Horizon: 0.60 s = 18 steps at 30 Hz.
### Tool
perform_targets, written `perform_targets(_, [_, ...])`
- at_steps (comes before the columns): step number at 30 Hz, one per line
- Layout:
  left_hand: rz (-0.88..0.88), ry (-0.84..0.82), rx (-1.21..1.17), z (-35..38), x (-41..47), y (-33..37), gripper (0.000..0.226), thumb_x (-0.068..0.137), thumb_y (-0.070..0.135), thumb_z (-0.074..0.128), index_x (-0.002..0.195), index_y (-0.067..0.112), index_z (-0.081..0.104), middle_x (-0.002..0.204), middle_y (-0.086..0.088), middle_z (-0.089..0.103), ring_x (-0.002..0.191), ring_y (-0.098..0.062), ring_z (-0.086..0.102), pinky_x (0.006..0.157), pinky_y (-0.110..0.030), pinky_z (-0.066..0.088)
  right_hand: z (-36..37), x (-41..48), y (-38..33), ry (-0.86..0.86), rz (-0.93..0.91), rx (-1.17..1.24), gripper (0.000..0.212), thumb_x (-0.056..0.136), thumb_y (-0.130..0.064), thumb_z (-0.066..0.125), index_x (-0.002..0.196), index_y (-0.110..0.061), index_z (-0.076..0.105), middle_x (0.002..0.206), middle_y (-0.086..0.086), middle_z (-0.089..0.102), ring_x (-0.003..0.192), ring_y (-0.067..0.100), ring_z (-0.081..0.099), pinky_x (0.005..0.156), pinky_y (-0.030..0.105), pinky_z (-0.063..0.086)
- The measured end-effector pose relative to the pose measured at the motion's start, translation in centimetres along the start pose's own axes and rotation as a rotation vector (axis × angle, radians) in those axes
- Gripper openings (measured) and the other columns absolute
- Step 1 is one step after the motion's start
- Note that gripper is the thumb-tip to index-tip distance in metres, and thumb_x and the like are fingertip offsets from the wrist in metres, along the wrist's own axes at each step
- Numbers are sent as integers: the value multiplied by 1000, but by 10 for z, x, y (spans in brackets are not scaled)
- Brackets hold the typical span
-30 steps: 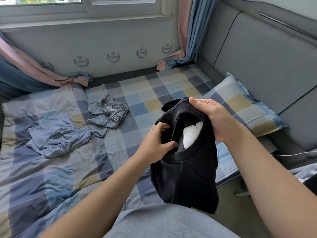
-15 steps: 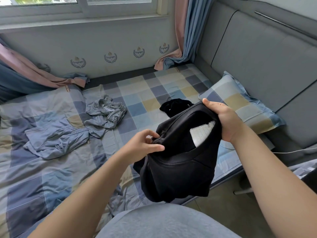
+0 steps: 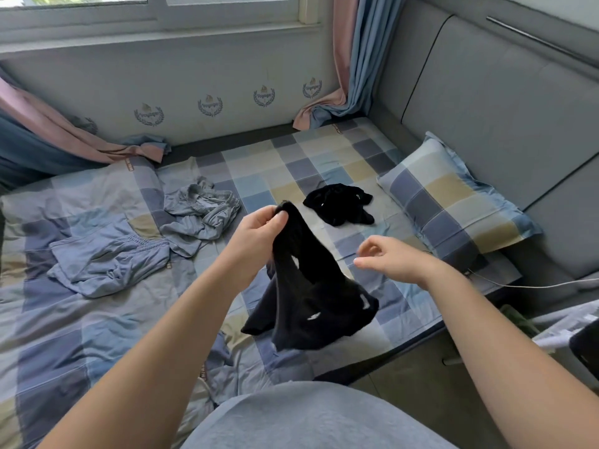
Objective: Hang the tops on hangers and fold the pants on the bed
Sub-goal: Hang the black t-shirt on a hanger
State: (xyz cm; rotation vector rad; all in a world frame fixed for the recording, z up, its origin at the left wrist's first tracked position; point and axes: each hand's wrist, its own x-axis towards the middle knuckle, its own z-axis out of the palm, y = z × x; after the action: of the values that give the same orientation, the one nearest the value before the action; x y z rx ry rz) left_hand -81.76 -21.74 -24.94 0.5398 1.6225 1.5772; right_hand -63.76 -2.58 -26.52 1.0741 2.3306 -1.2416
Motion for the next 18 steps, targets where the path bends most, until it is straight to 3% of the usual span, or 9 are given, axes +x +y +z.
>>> perform_targets(2, [13,-31,10,4,-1,4,23,103,15,53,107,-3,65,98,-16,65,93,-27,63,91,-42,51,11,-4,-18,6,-186,87,45,92,-39,70,132,-29,51,137,-8,52,128,10,48,105,32,40])
perform_targets(5, [62,-99,80,2,-5,15,30,84,22,68,101,-3,67,91,-28,62,88,-31,61,88,-54,49,30,-5,-46,26,-428,178,68,88,-33,75,146,-34,39,146,-15,44,135,-2,37,102,12,31])
perform_targets(8, [123,-184,252,-7,-9,27,19,74,12,69,93,10,73,95,-31,65,83,-31,64,84,-56,53,48,5,-67,-19,-508,215,57,90,-25,73,141,-32,48,137,-15,56,126,-7,47,90,1,36])
perform_targets(9, [149,-205,313,-11,-10,30,17,73,9,67,88,15,74,90,-28,66,79,-29,64,79,-51,54,52,9,-73,-11,-521,237,45,92,-21,71,134,-27,56,128,-10,63,121,-3,54,92,6,42])
perform_targets(11, [219,-188,480,-23,-9,31,23,72,5,63,78,25,72,76,-14,63,73,-25,60,70,-40,49,58,16,-80,55,-560,256,22,92,-20,66,114,-14,67,106,2,72,104,13,66,94,32,54])
perform_targets(13, [296,-81,669,-37,-3,23,40,75,-5,61,76,35,65,81,0,63,77,-19,59,73,-33,46,59,20,-84,157,-590,231,18,90,-26,63,88,-9,63,77,5,63,75,21,60,75,49,52])
perform_targets(15, [348,75,803,-45,1,7,46,75,-15,56,85,29,62,93,0,60,87,-18,55,77,-23,43,58,21,-85,227,-616,251,22,91,-22,61,76,-7,55,65,1,48,63,18,44,62,44,39])
perform_targets(18, [273,277,835,-53,4,-28,46,69,-20,48,93,16,62,99,-2,53,89,-16,49,77,-17,41,51,13,-88,318,-602,348,22,93,-19,55,79,-2,58,66,4,50,64,16,44,60,40,36])
